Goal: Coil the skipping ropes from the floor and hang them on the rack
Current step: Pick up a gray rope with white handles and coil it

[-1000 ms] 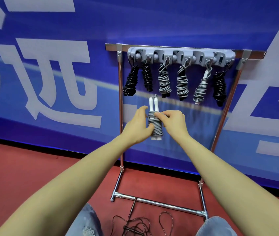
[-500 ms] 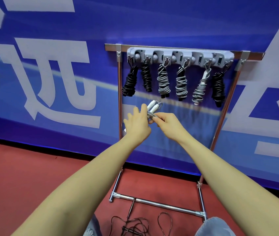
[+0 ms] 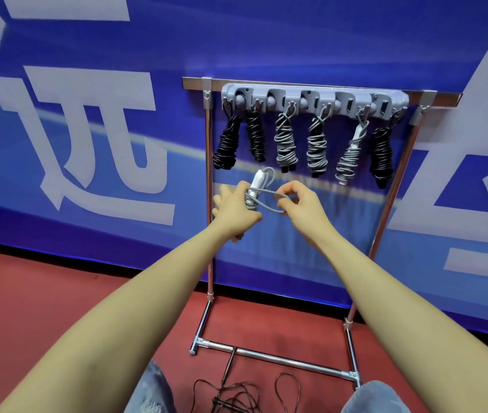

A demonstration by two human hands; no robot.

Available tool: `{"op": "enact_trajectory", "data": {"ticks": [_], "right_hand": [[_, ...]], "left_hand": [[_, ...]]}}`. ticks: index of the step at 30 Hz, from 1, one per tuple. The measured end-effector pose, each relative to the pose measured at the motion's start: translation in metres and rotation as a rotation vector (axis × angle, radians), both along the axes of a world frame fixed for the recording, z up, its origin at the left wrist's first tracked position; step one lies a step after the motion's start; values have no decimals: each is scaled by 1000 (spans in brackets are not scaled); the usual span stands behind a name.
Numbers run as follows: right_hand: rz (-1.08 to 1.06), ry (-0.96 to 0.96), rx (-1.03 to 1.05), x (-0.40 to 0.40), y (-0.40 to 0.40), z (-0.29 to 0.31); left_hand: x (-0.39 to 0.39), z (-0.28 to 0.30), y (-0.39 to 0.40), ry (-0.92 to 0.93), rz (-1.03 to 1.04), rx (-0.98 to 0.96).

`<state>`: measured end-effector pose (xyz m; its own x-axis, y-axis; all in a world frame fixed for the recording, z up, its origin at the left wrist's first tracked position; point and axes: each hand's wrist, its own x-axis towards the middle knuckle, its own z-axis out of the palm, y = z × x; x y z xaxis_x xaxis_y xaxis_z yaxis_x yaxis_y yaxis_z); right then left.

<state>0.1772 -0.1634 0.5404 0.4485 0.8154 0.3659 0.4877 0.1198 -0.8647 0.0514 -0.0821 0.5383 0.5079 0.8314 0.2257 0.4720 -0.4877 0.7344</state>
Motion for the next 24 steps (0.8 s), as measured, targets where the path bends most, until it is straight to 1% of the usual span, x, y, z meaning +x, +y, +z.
{"op": "enact_trajectory", "data": {"ticks": [1, 3, 4, 5, 6, 8, 11, 12, 13, 15, 17, 20, 21, 22, 24], "right_hand": [[-15, 47, 13, 0, 2, 0], [15, 222, 33, -2, 7, -1], [46, 312, 43, -3, 9, -2], [74, 372, 53, -3, 9, -2], [84, 389, 60, -2, 10, -2], [56, 359, 58, 1, 11, -5], [-7, 313, 48, 3, 11, -9], [-19, 295, 56, 2, 11, -9], [-23, 287, 69, 1, 10, -8], [-15, 288, 103, -3, 8, -6], [-10, 285, 128, -6, 4, -4], [16, 244, 124, -10, 2, -5], [31, 232, 113, -11, 1, -5], [44, 227, 103, -11, 1, -6], [50, 231, 87, -11, 0, -5]], "left_hand": [[0, -1, 0, -37, -50, -21], [1, -4, -2, -203, -164, -150], [1, -4, -3, -257, -194, -194], [1, -5, -4, -265, -205, -198], [1, -6, -4, -243, -202, -161], [1, -8, -4, -182, -171, -53], [5, -11, -11, -172, -187, -91], [9, -13, -14, -159, -189, -64], [13, -16, -16, -136, -179, 8], [17, -20, -19, -114, -123, 126], [19, -19, -20, -90, -50, 178], [17, -15, -19, 20, 68, 277], [16, -12, -19, 36, 90, 285], [16, -10, -18, 25, 85, 245], [15, -6, -13, -54, -23, 46]]}}
